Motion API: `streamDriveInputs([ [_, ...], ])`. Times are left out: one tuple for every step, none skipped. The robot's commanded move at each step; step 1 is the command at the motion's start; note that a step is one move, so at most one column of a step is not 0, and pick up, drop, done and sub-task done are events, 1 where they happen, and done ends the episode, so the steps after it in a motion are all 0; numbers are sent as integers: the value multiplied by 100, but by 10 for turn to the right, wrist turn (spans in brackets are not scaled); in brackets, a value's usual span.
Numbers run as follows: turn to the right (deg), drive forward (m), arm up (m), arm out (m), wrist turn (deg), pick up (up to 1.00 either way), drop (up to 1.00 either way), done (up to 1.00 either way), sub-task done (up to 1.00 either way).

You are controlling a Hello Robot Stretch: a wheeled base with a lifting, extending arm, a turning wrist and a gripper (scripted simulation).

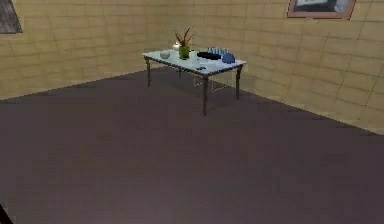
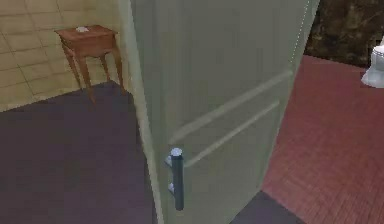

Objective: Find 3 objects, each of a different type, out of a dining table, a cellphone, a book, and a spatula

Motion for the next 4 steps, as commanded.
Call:
streamDriveInputs([
  [450, 0, 0, 0, 0, 0, 0, 0, 0],
  [0, 30, 0, 0, 0, 0, 0, 0, 0],
  [-450, 0, 0, 0, 0, 0, 0, 0, 0],
  [0, 100, 0, 0, 0, 0, 0, 0, 0],
])
